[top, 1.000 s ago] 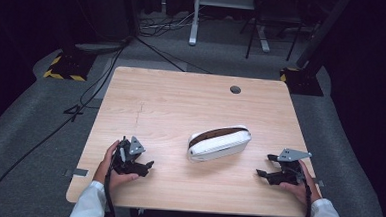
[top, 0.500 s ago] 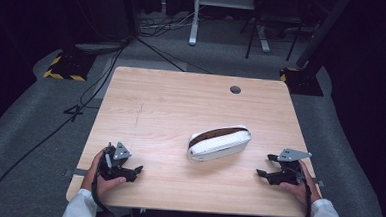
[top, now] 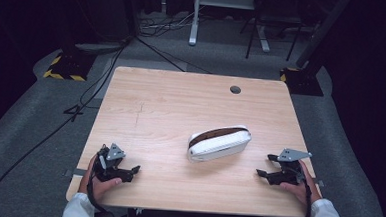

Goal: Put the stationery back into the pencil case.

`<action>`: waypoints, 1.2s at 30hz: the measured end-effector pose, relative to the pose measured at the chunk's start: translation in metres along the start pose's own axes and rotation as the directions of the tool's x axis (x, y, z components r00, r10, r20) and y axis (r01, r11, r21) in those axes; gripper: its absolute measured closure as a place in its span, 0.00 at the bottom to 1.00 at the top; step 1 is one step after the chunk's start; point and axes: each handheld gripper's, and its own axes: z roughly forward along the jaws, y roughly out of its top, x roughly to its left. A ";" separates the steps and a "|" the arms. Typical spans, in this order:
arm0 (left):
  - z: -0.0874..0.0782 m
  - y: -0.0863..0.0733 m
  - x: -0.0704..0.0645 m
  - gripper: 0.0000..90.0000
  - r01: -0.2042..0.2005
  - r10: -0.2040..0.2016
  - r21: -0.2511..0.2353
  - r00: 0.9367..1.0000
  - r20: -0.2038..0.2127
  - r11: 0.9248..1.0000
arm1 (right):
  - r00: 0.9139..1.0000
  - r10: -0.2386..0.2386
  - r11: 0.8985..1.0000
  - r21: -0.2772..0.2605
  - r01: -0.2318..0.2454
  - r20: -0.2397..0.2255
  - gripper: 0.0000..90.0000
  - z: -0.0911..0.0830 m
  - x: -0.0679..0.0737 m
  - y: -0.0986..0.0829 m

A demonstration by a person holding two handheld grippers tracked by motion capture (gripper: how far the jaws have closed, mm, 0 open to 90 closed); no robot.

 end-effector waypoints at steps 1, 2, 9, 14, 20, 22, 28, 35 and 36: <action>0.000 0.000 0.000 0.17 0.000 0.000 0.000 1.000 -0.001 1.000 | 1.000 0.000 1.000 0.000 0.000 0.000 0.22 0.000 0.000 0.000; 0.000 0.000 0.000 0.17 0.000 0.000 0.000 1.000 0.000 1.000 | 1.000 0.000 1.000 0.000 0.000 0.000 0.22 0.000 0.000 0.000; 0.000 0.000 0.000 0.17 -0.002 0.002 0.001 1.000 0.001 1.000 | 1.000 -0.003 1.000 0.001 0.003 0.001 0.21 0.000 0.000 0.000; 0.000 0.000 0.000 0.16 -0.003 0.003 0.000 1.000 0.002 1.000 | 1.000 -0.001 1.000 0.001 0.001 0.003 0.21 0.000 0.000 0.000; 0.000 0.001 0.000 0.16 -0.002 0.002 0.003 1.000 0.001 1.000 | 1.000 -0.001 1.000 0.000 0.001 0.003 0.21 0.000 0.000 0.000; 0.000 0.001 0.000 0.16 -0.002 0.002 0.003 1.000 0.001 1.000 | 1.000 -0.001 1.000 0.000 0.001 0.003 0.21 0.000 0.000 0.000; 0.000 0.001 0.000 0.17 -0.002 0.002 0.002 1.000 0.000 1.000 | 1.000 -0.001 1.000 0.000 0.001 0.002 0.21 0.000 0.000 0.000; 0.000 0.001 0.000 0.16 -0.002 0.002 0.002 1.000 -0.003 1.000 | 1.000 -0.005 1.000 0.001 0.005 0.004 0.21 0.000 0.000 0.000; 0.000 0.001 0.000 0.16 -0.003 0.003 0.004 1.000 -0.006 1.000 | 1.000 -0.007 1.000 0.000 0.007 0.005 0.21 0.000 0.001 0.000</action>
